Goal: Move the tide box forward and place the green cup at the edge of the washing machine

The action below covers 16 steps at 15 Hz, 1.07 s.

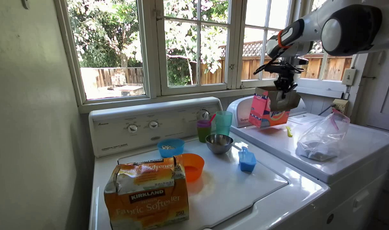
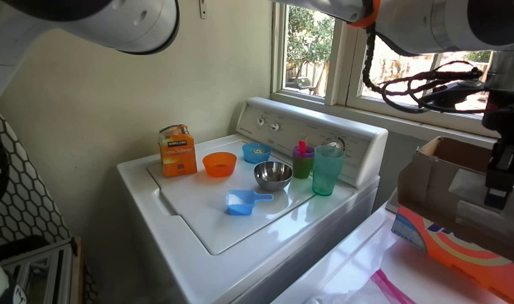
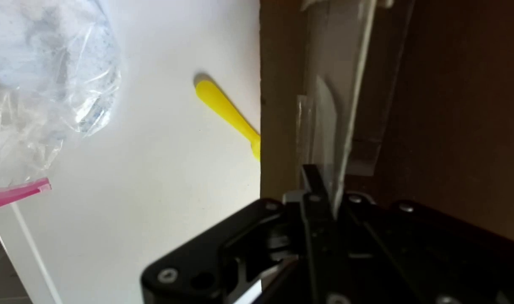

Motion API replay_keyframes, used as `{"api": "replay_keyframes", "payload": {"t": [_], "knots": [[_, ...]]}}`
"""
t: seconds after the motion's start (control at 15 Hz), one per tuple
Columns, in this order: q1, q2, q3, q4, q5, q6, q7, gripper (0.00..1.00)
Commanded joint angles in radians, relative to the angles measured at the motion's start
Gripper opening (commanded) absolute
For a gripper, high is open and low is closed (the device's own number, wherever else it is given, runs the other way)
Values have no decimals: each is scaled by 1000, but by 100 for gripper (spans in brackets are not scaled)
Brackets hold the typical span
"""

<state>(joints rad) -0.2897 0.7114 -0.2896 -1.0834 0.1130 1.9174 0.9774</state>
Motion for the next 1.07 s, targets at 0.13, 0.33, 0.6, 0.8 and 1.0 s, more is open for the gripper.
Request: {"api": "replay_keyframes", "payload": {"t": [0.13, 0.33, 0.6, 0.8, 1.0], "knots": [[-40, 106, 44, 195, 16, -93, 5, 1], [-54, 147, 54, 244, 12, -135, -1, 1], [-65, 197, 55, 306, 1, -184, 1, 1], [-62, 209, 50, 329, 12, -181, -8, 28], [-62, 207, 58, 332, 19, -157, -24, 43]]}}
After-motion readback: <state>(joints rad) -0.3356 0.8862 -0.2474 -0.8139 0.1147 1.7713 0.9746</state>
